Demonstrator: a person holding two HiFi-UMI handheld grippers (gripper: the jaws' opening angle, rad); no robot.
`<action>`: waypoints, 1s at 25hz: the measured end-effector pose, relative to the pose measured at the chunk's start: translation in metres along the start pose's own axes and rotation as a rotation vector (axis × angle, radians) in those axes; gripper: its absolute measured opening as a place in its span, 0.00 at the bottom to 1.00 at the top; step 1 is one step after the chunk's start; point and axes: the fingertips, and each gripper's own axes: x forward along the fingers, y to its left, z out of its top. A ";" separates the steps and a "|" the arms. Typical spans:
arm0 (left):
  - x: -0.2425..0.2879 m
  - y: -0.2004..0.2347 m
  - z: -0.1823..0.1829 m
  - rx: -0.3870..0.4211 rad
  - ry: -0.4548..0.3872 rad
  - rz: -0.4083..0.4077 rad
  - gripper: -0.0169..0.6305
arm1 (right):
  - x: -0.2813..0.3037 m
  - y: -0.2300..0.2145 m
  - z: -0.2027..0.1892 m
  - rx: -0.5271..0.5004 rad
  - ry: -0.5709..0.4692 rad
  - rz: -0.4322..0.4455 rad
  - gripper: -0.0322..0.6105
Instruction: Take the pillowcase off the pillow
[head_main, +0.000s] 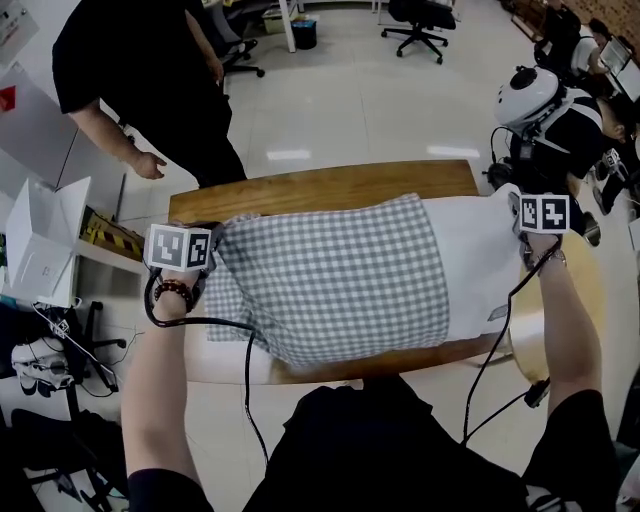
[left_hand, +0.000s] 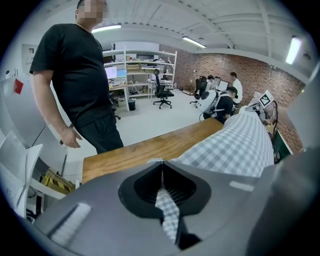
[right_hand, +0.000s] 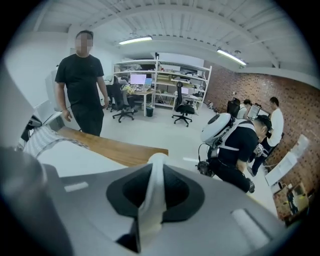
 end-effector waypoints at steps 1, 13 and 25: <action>0.000 0.000 -0.002 0.018 -0.005 0.003 0.05 | 0.003 0.007 0.001 -0.018 -0.011 -0.002 0.13; -0.041 -0.048 0.023 0.064 -0.231 -0.008 0.25 | -0.045 0.060 0.001 -0.043 -0.183 0.013 0.32; -0.110 -0.110 -0.013 -0.048 -0.393 -0.055 0.24 | -0.151 0.149 -0.046 0.008 -0.304 0.112 0.32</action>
